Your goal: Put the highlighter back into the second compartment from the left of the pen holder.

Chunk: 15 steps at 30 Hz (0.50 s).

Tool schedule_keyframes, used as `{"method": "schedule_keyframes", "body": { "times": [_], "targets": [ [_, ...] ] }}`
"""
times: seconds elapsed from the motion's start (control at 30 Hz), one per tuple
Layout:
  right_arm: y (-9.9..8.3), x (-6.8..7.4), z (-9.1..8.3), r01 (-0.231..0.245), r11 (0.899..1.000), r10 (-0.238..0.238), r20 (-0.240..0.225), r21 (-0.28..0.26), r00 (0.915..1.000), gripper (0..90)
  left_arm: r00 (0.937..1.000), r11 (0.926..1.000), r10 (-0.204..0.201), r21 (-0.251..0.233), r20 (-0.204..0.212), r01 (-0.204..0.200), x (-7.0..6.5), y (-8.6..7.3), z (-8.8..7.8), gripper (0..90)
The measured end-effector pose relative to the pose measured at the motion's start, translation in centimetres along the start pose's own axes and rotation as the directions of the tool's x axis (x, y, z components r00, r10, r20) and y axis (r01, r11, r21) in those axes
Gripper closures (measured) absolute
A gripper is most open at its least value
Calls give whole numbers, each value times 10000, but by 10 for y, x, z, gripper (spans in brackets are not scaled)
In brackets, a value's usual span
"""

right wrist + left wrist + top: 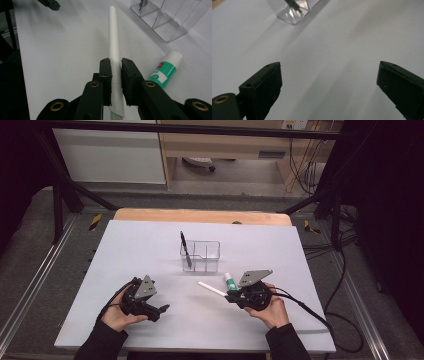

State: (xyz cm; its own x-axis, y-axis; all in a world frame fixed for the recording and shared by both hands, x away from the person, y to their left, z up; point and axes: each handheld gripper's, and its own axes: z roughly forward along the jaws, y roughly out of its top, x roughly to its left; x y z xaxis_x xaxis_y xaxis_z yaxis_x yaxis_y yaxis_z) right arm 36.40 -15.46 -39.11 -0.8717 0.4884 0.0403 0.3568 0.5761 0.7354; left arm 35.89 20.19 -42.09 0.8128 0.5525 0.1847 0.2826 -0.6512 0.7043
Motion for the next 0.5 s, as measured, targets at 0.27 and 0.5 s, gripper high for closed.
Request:
{"method": "schedule_keyframes", "body": {
  "times": [0.27,0.5],
  "targets": [
    [9,2,3,270,9991,-261,-271,312,9993,790,9885,9887,1501,26,151,-1502,-14,24,8,74],
    [17,7,8,525,9966,-494,-503,635,9975,790,9654,9659,2590,-17,309,-2591,-28,43,13,110]
  ]
}}
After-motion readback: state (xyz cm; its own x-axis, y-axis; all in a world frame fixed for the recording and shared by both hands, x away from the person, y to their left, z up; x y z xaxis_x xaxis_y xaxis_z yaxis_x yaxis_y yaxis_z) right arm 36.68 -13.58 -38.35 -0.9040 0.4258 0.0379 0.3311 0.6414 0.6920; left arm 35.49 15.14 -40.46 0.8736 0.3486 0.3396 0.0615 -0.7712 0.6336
